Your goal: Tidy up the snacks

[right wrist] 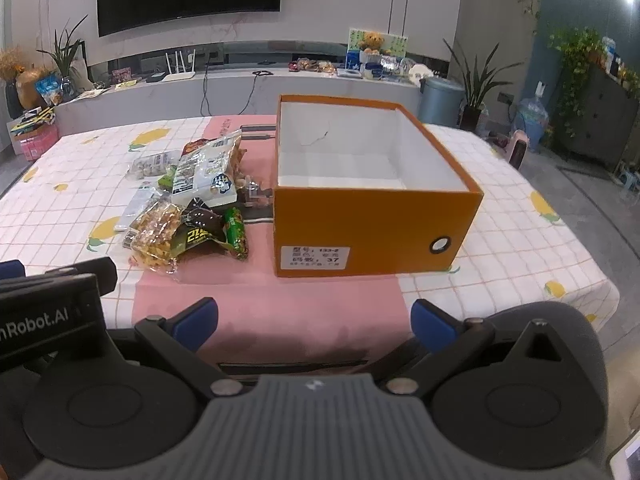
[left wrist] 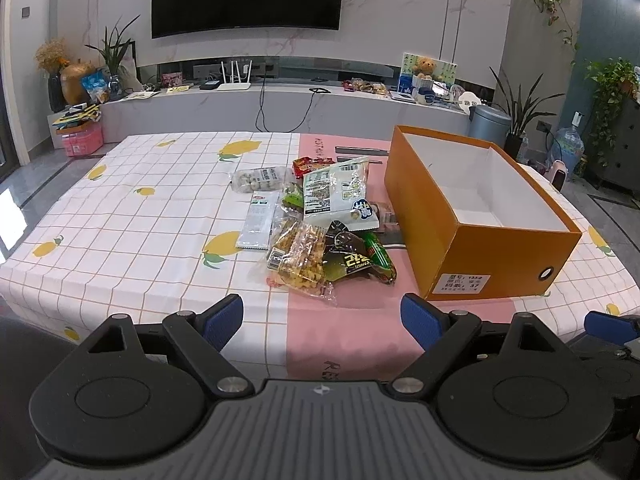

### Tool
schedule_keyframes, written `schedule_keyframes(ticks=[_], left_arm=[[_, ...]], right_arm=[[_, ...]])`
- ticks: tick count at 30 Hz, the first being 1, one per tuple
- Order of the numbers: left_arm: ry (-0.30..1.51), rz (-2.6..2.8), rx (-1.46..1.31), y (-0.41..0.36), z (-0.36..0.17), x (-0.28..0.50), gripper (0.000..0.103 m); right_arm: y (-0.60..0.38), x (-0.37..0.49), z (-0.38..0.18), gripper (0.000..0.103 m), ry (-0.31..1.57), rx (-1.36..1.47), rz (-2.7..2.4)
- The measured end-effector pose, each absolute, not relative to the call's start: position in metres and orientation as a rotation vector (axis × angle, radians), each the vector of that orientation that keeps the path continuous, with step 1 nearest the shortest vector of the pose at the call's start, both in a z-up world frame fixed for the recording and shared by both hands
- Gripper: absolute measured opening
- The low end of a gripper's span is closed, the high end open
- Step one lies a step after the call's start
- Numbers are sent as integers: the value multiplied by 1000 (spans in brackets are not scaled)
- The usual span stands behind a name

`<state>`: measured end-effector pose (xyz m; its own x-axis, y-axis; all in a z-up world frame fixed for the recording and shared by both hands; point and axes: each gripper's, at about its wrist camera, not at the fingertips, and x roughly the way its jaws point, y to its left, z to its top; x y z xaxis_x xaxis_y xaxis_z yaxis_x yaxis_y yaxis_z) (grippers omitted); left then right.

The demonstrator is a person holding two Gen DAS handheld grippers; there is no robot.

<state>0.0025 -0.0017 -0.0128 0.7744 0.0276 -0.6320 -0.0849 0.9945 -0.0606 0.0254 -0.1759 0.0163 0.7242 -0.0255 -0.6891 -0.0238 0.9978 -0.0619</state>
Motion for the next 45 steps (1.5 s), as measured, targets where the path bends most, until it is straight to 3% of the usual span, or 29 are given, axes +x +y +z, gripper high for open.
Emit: schedule_keyframes(ticks=[45], left_arm=[[702, 64, -83, 1, -16, 4, 103]], right_arm=[[-176, 27, 12, 100, 778, -55, 11]])
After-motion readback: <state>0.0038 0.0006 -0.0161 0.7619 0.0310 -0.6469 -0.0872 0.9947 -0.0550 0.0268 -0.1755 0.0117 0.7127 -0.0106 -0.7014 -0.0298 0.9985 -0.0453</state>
